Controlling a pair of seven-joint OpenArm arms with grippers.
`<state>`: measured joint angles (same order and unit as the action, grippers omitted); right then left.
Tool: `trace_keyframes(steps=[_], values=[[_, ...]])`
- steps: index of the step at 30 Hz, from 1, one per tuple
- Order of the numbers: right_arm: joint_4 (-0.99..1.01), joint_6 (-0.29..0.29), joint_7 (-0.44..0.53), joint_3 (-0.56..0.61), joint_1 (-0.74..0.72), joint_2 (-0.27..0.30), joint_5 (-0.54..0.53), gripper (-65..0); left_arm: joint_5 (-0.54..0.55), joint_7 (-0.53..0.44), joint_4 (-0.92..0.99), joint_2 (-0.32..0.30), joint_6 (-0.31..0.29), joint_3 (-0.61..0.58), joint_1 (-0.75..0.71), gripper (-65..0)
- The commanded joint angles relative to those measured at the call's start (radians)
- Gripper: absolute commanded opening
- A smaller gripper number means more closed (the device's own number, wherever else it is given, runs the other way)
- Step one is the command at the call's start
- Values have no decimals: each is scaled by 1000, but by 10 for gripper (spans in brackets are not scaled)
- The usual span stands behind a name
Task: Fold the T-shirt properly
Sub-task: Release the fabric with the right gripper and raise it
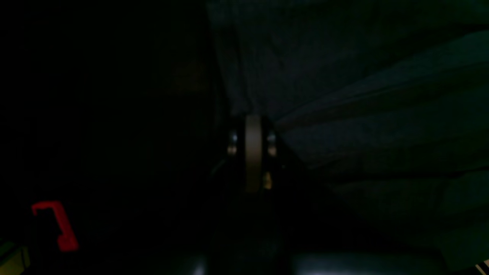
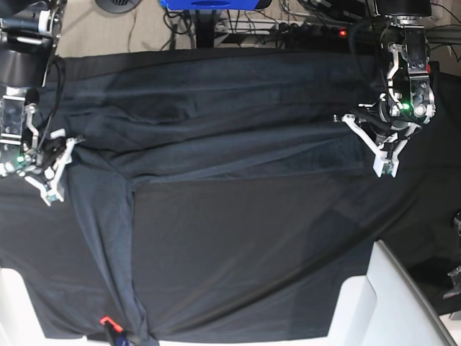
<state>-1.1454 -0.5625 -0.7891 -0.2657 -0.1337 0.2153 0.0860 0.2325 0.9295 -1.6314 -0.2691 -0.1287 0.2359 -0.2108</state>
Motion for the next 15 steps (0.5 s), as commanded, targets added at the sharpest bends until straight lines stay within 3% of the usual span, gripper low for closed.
trace_keyframes(steps=[1, 6, 9, 10, 12, 15], values=[[-48, 2, 13, -48, -10, 13, -1, -332, -5, -14, -14, -15, 4, 6, 11, -650], [-158, -3, 13, -225, -7, -21, -1, -125, -5, -14, -14, -15, 4, -2, 11, -650], [-137, -3, 35, -260, -20, -21, -1, -110, -5, -14, -14, -15, 4, 1, 11, -650], [-112, -3, 58, -261, -24, -21, -1, -128, -5, -14, -14, -15, 4, 1, 11, -650], [-49, -3, 112, -261, -28, -21, -1, -230, -5, -14, -14, -15, 4, 3, 11, -650], [55, -3, 164, -263, -56, -21, -1, -549, -5, -14, -14, -15, 4, 4, 11, -650]])
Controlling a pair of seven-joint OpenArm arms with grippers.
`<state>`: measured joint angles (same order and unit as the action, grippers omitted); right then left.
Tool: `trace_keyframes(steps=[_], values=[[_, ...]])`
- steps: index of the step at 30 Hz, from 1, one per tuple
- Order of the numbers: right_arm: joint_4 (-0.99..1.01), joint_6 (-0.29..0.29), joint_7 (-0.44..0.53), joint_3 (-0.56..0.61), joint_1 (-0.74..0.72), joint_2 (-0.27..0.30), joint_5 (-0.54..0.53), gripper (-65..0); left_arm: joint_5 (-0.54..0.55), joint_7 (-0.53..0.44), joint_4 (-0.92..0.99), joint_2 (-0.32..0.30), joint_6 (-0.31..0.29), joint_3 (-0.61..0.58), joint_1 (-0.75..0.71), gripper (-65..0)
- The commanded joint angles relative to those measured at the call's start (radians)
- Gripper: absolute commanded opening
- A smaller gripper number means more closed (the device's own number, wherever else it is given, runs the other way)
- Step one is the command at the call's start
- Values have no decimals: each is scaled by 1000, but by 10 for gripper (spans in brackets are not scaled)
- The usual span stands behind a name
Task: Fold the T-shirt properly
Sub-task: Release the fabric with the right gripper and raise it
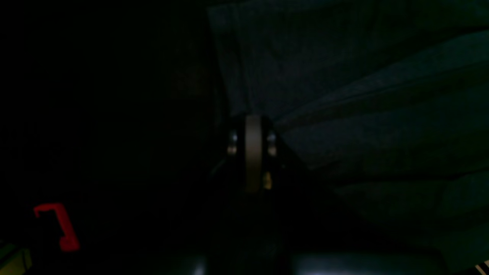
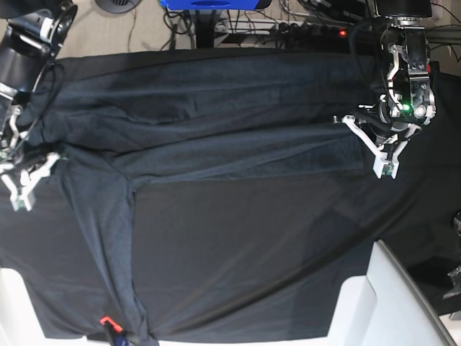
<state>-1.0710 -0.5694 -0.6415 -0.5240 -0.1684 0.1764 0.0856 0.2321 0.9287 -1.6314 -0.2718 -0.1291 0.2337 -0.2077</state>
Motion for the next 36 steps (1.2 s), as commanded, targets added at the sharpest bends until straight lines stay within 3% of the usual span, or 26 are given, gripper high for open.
trace_keyframes(steps=[1, 4, 8, 21, 32, 36], values=[[16, 4, 18, -5, -36, 18, 0, -650, -4, -13, -14, -13, 4, 8, 7, -650], [71, 4, 21, -25, -59, 19, 0, -596, -4, -13, -14, -14, 4, 8, 7, -650], [70, 4, 22, -51, -66, 19, 0, -650, -4, -13, -14, -14, 4, 8, 7, -650], [124, 4, 24, -48, -107, 35, 0, -648, -4, -13, 13, -14, 4, 10, 9, -650], [228, 10, 121, -49, -141, 36, 1, -647, -4, -13, 13, -14, 4, 10, 9, -650], [268, 10, 177, -49, -147, 61, 1, -647, -4, -13, 13, -14, 4, 10, 9, -650]])
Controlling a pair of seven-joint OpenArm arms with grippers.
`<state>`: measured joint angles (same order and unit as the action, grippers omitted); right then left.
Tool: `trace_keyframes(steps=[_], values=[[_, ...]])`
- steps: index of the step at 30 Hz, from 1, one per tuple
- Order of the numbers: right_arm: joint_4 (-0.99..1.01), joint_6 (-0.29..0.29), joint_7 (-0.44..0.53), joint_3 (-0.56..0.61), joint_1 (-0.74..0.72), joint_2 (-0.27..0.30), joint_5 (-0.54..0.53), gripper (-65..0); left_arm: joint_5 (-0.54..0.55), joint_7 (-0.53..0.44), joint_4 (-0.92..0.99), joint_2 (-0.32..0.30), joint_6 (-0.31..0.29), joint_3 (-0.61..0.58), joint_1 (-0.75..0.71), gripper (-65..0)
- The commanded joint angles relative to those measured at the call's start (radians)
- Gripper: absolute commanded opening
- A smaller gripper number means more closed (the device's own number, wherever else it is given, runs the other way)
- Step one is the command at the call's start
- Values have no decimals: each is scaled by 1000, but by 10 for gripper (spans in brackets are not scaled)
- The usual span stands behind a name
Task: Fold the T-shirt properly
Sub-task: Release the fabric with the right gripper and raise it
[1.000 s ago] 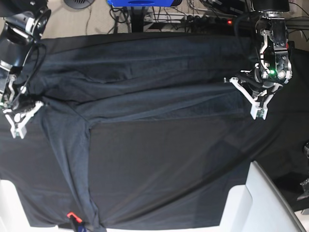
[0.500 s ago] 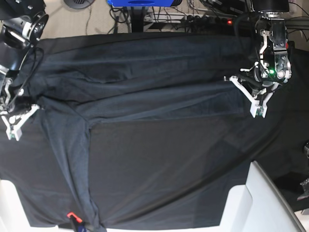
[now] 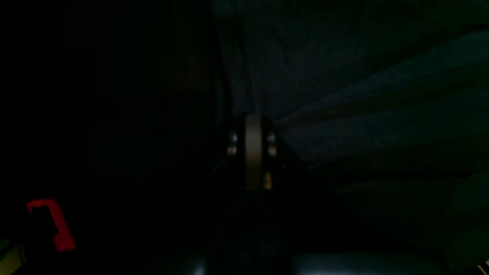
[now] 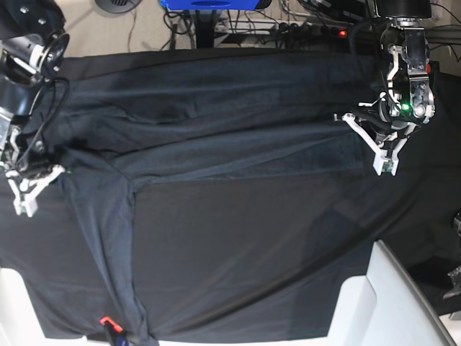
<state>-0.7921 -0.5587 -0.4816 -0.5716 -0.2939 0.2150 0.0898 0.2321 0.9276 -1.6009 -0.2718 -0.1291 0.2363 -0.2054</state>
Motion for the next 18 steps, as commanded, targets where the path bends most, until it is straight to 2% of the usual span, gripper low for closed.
trace_keyframes(steps=[1, 5, 14, 18], values=[[3, -1, 33, 0, -28, 24, -3, -647, -4, -12, -17, -14, 4, 7, 7, -650], [78, -1, 85, -3, -55, 56, -3, -647, -4, -12, -17, -16, 4, 7, 7, -650], [187, 6, 235, -3, -101, 77, -3, -647, -4, -12, -17, -16, 4, 7, 7, -650], [207, 104, 297, -1, -106, 79, -3, -648, -4, -12, -17, -17, 4, 7, 7, -650]])
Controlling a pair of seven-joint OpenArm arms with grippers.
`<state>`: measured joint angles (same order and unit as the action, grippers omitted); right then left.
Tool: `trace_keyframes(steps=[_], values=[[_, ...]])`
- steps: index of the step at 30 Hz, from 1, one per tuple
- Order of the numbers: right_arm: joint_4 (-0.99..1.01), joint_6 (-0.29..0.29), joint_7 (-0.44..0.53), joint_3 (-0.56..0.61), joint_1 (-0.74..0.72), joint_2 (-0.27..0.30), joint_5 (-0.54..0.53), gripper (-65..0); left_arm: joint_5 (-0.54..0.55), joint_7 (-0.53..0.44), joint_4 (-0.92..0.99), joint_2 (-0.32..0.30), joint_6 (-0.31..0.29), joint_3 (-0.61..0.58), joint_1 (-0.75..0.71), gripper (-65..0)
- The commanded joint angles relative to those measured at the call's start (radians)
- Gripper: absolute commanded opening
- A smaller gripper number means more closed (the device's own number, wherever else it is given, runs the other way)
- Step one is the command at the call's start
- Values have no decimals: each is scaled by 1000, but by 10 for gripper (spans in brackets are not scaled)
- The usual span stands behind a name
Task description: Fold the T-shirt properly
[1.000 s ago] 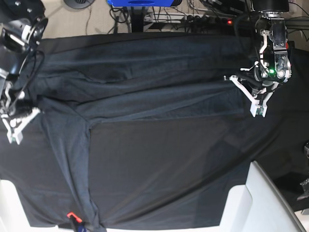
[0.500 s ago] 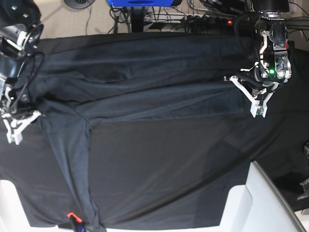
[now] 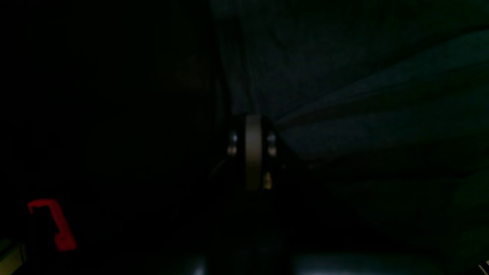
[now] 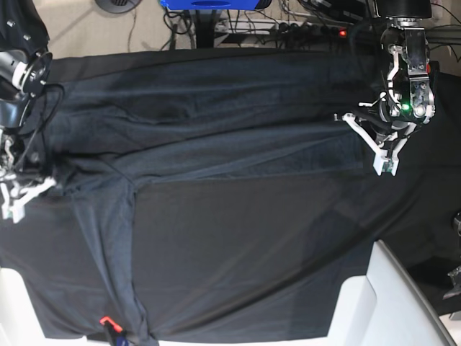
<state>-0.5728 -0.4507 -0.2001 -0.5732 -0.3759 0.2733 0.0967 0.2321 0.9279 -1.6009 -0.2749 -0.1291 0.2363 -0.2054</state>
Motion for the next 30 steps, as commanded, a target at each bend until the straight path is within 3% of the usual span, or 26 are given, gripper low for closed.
trace_keyframes(steps=[1, 12, 16, 18, 22, 30], values=[[-13, 13, 32, 2, -24, 21, -10, -648, -4, -13, -17, -21, 4, 7, 5, -650], [-28, 25, 73, -3, -34, 21, -10, -648, -4, -11, -19, -27, 4, 8, -2, -650], [-166, 25, 70, -5, 33, 13, -12, -648, -4, -11, -23, -24, 4, 8, -2, -650], [-237, 25, 23, -5, 67, -6, -12, -648, -4, -11, -23, -24, 4, 8, -2, -650], [-280, 25, -186, -5, 71, -18, -12, -648, -4, -11, -23, -21, 4, 8, 1, -650], [-275, 25, -203, -5, 74, -24, -12, -648, -4, -11, -22, -19, 4, 7, 4, -650]])
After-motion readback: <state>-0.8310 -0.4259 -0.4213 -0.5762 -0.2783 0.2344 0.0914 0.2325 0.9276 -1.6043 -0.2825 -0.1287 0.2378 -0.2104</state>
